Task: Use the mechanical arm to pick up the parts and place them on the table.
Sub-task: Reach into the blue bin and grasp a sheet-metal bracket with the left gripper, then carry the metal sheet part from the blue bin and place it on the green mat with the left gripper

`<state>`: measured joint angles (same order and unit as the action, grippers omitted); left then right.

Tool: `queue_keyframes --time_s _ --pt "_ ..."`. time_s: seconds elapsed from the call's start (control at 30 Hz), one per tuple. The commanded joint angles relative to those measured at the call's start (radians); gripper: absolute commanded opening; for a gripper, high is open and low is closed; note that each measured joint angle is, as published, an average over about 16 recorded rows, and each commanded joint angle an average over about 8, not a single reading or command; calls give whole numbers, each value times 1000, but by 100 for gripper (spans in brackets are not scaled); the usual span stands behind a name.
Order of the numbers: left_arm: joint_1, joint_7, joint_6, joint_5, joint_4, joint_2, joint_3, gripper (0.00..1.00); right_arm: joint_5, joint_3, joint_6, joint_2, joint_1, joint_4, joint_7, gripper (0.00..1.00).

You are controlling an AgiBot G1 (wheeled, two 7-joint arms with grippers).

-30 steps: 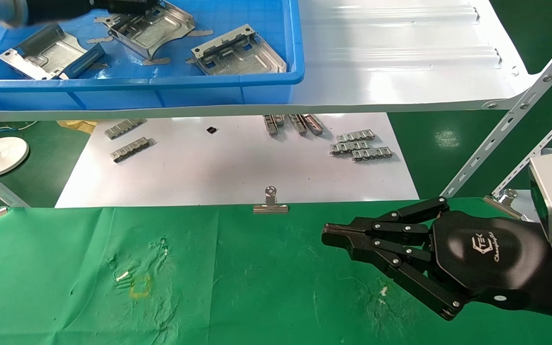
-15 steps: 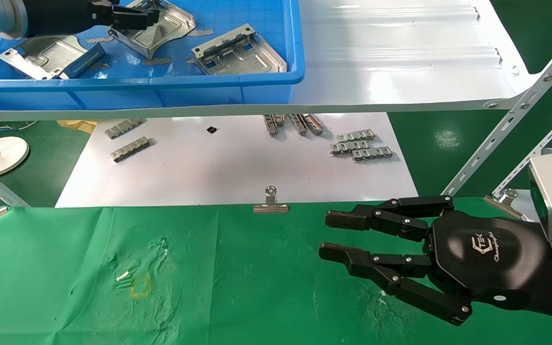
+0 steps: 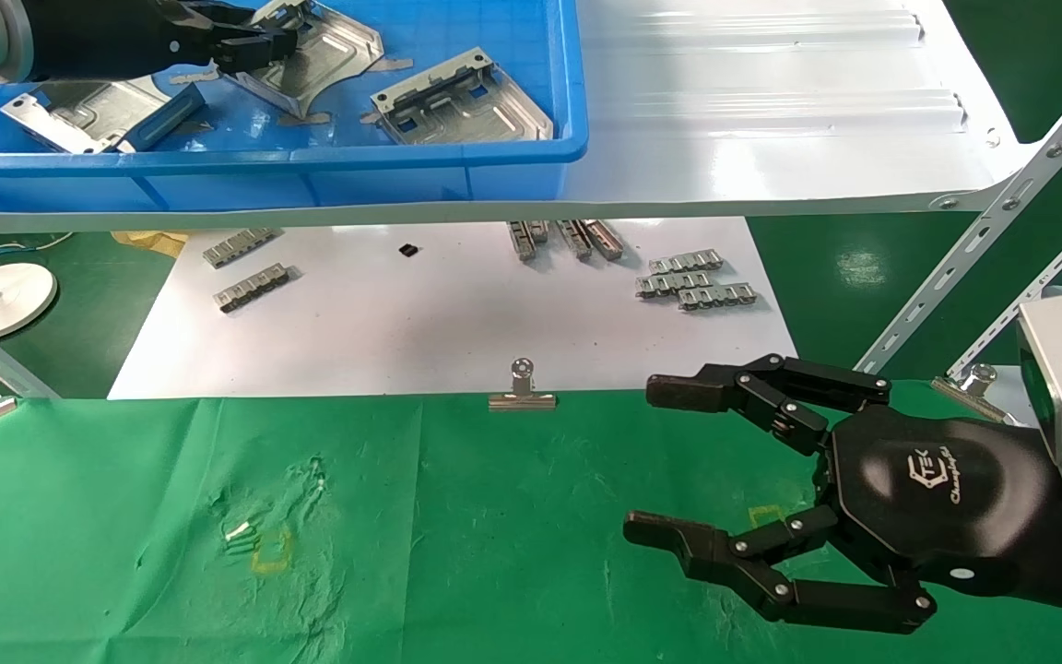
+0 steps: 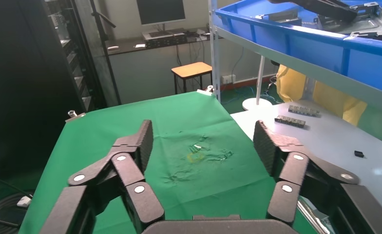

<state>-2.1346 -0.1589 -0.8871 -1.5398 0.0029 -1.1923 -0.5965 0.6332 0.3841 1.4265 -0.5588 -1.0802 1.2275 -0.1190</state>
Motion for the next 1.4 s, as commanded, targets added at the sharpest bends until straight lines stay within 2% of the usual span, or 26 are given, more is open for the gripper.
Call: queue_keyframes --time_s 0.03,0.3,0.43,0.67,1.1,1.23,1.4 --pt "-1 1 -8 -2 -1 2 -1 0 0 0 0 0 0 0 0 100" --pt "-6 18 -12 31 -21 16 22 0 0 0 0 0 0 0 0 100" --pt "-17 48 -57 57 -45 31 39 0 0 0 0 0 0 0 0 100" --pt "-30 136 -240 102 -91 83 67 0 0 0 0 0 0 0 0 100" --pt "6 403 -665 170 -166 199 91 0 0 0 0 0 0 0 0 100" --pt "57 486 -718 207 -246 239 72 0 0 0 0 0 0 0 0 100" --pt "165 543 -724 303 -438 329 -2 0 0 0 0 0 0 0 0 100"
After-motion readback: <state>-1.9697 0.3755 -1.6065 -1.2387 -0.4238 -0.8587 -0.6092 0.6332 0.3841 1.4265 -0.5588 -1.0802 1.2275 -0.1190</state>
